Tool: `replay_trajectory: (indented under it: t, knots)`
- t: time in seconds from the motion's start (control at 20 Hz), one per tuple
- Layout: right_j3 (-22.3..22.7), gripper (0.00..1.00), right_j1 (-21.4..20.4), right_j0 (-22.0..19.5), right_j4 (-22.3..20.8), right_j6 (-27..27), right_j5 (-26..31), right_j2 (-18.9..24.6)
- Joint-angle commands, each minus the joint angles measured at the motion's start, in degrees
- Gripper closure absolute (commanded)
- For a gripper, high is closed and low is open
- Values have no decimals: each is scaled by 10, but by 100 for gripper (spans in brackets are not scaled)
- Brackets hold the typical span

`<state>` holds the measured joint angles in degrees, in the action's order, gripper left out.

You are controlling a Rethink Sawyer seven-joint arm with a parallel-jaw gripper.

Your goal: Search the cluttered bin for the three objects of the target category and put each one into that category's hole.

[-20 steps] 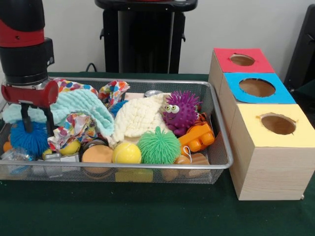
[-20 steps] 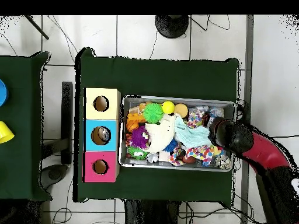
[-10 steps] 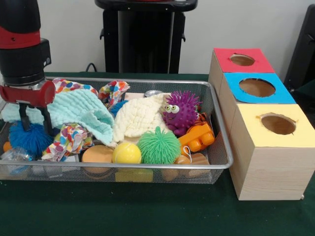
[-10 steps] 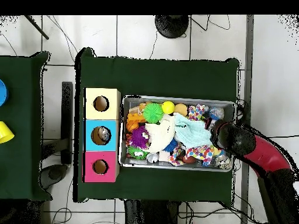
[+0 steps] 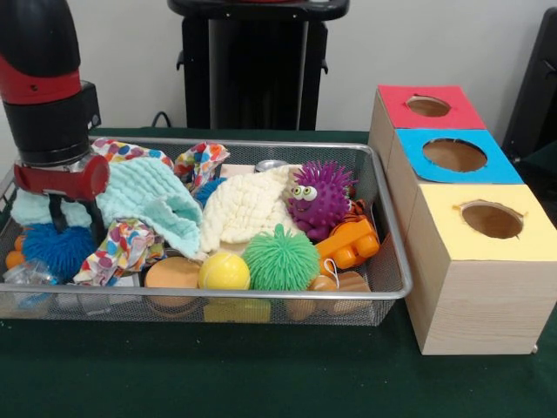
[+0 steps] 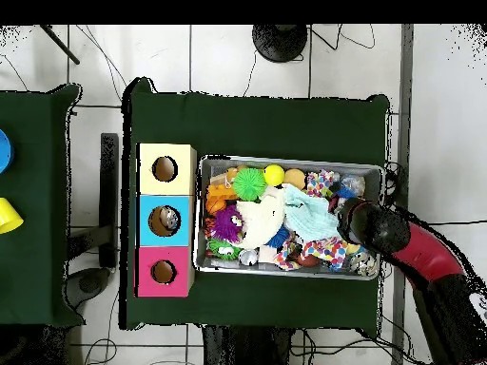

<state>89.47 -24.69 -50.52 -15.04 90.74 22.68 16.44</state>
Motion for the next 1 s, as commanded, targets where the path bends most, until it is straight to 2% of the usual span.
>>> replay_trajectory:
  t: [0.05, 0.7, 1.0]
  knots:
    - [3, 0, 31, 3, 18, 50, 16, 26]
    - [32, 0, -70, 55, 42, 78, 81, -20]
    - [27, 0, -76, 60, 58, 73, 100, -21]
